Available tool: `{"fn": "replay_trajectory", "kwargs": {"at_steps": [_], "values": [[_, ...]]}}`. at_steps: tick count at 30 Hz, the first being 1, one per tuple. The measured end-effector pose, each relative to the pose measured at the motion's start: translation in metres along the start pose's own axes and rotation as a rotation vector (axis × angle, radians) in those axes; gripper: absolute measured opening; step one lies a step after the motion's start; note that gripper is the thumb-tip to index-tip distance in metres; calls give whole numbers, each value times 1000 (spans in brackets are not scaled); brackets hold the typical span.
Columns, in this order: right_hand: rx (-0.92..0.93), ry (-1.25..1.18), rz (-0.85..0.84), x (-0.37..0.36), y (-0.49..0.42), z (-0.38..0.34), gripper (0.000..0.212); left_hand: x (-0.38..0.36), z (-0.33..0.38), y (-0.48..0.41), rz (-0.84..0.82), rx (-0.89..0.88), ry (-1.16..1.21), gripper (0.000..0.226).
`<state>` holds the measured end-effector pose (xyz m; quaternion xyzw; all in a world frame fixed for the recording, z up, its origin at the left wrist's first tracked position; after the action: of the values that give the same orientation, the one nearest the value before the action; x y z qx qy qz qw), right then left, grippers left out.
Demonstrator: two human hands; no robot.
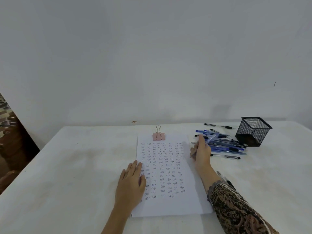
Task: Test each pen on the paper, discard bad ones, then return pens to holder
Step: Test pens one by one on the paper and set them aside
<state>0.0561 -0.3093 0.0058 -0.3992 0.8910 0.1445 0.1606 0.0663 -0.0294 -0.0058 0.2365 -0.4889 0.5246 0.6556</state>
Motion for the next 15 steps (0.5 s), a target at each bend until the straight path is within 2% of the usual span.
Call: {"fn": "replay_trajectory", "kwargs": {"at_steps": [3, 8, 10, 15], "values": [[-69, -169, -57, -16, 20, -5, 47, 0, 0, 0, 3, -4, -8, 92], [-9, -308, -117, -17, 50, -4, 18, 0, 0, 1, 19, -4, 42, 90], [-7, -386, -116, -10, 59, 3, 18, -1, 0, 2, 25, -13, 41, 89], [0, -405, 22, 10, 72, 13, 29, 0, 0, 2, 15, -3, 37, 91]]}}
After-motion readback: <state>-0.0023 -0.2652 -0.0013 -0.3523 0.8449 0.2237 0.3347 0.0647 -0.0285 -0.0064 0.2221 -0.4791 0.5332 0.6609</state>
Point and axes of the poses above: each hand's wrist, its own y-axis away from the middle knuckle, its own x-axis out of the back of the hand, z = x × y, the point moved 10 cm from there along -y, towards the middle knuckle, and after that the axes turned 2 degrees about -x, right-handed, at the moved point
